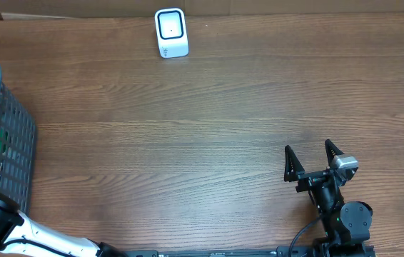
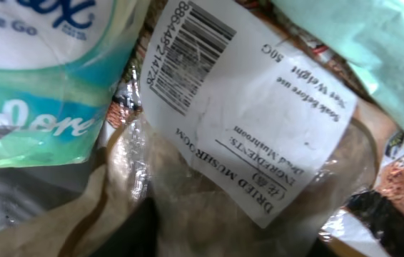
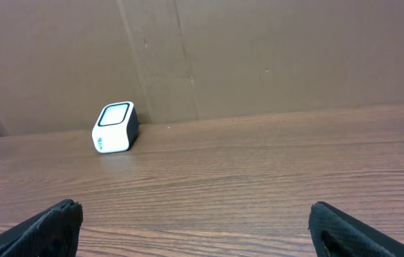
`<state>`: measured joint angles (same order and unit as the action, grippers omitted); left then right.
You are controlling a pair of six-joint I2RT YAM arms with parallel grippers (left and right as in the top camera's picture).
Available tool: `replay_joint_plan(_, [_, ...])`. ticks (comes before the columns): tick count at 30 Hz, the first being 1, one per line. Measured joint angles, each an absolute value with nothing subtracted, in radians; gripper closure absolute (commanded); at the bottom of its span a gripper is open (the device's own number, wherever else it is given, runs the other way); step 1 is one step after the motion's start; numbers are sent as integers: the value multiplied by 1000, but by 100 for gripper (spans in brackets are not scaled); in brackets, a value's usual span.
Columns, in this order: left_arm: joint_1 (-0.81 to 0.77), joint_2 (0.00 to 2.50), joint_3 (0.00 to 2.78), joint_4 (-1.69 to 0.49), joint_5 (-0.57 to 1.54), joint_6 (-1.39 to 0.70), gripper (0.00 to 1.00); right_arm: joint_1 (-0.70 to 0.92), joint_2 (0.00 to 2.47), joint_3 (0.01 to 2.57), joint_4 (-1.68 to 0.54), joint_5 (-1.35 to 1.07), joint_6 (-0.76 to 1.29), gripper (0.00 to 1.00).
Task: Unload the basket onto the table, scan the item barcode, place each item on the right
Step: 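Grasp the clear bean bag with the left gripper inside the basket, then lift the bean bag out and place it on the table center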
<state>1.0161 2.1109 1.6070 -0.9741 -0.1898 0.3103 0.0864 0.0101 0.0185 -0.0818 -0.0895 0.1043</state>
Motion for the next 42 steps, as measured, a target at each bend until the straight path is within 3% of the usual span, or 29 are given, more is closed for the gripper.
replay_joint_plan(3, [1011, 2114, 1612, -979, -192, 305, 95, 87, 10, 19, -81, -89, 104, 0])
replay_joint_plan(11, [967, 2144, 1673, -1087, -226, 306, 96, 87, 10, 19, -82, -89, 105, 0])
replay_joint_plan(22, [908, 2200, 1985, -1393, -185, 186, 96, 87, 10, 19, -81, -89, 104, 0])
replay_joint_plan(36, [808, 1625, 2073, -1228, -125, 1, 96, 87, 10, 19, -82, -89, 104, 0])
replay_joint_plan(42, [721, 1512, 2073, -1211, 70, -139, 96, 87, 10, 19, -82, -89, 104, 0])
